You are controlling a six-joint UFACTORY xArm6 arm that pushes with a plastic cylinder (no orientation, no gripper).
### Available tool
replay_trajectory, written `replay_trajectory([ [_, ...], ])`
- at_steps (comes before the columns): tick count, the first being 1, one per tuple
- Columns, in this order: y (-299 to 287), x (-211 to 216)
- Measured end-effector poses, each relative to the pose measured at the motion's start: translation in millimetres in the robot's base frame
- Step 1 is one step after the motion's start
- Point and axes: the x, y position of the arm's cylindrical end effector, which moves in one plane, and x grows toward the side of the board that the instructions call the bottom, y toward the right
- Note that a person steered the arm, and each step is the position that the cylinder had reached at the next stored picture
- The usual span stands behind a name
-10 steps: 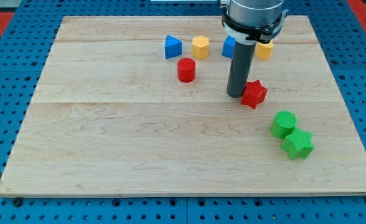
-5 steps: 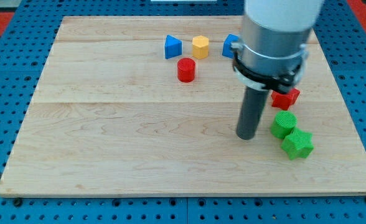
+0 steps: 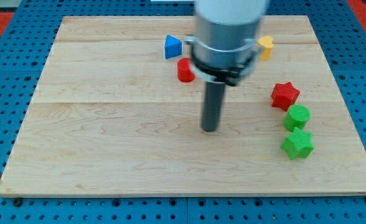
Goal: Arrange the red blocks and green blocks in a vertical line
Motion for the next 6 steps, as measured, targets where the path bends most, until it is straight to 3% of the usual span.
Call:
replay_trajectory([
  [1, -51, -45],
  [2, -66, -102],
  [3, -40, -124],
  [4, 34, -124],
  [6, 11, -138],
])
